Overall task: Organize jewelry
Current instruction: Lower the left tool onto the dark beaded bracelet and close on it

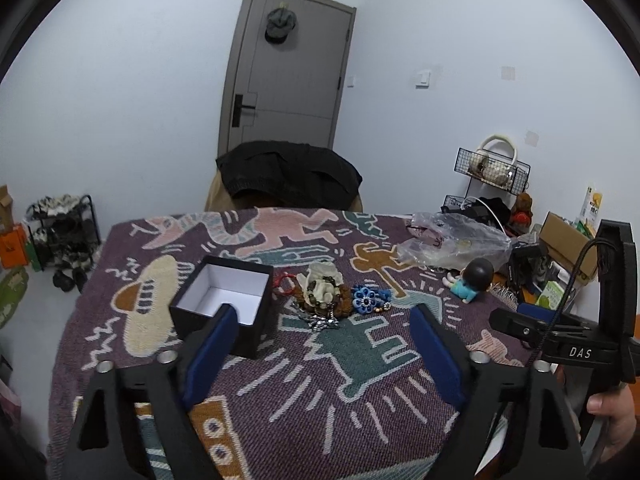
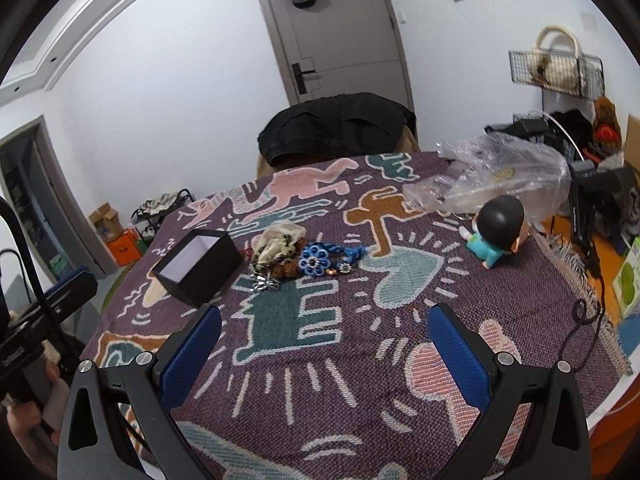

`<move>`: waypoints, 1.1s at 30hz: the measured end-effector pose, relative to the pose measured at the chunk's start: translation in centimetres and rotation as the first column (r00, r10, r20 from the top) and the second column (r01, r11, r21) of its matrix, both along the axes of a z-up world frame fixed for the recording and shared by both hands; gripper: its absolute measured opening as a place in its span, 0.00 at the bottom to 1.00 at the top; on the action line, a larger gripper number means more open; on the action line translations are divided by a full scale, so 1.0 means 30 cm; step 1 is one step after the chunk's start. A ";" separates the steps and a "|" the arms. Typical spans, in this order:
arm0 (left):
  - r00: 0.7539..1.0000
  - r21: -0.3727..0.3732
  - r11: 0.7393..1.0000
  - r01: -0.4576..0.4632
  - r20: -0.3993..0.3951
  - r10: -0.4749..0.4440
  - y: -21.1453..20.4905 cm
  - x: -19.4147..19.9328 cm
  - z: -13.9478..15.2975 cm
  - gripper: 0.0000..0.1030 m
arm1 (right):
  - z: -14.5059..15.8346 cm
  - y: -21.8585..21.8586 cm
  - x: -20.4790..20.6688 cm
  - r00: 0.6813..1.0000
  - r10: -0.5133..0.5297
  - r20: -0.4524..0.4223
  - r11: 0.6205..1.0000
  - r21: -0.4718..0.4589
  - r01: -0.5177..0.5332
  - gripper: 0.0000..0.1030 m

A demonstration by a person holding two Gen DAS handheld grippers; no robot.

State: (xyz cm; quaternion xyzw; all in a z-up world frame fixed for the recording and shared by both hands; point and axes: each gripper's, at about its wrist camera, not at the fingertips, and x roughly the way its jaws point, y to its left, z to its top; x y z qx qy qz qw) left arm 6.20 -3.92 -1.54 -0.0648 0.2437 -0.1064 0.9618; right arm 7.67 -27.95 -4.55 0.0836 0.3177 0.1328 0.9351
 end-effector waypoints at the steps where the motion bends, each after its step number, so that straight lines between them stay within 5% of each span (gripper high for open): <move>1: 1.000 -0.003 1.000 0.003 -0.011 -0.003 -0.003 0.015 -0.005 0.79 | -0.003 -0.010 0.009 1.000 -0.001 -0.005 1.000 0.016 0.001 1.00; 8: 0.993 -0.060 0.997 0.053 -0.106 -0.059 -0.023 0.144 -0.044 0.61 | -0.021 -0.067 0.085 0.998 -0.025 -0.052 0.995 0.091 0.030 0.96; 18: 0.958 -0.137 0.986 0.100 -0.256 -0.132 -0.067 0.339 -0.104 0.33 | -0.081 -0.106 0.228 0.989 -0.044 -0.140 0.979 0.191 0.070 0.67; 25: 0.924 -0.146 0.987 0.061 -0.366 -0.111 -0.097 0.465 -0.179 0.26 | -0.137 -0.096 0.302 0.983 -0.019 -0.182 0.971 0.232 0.062 0.49; 33: 0.892 -0.117 0.993 -0.019 -0.450 -0.036 -0.100 0.559 -0.241 0.24 | -0.176 -0.119 0.340 0.977 -0.034 -0.211 0.958 0.270 0.091 0.47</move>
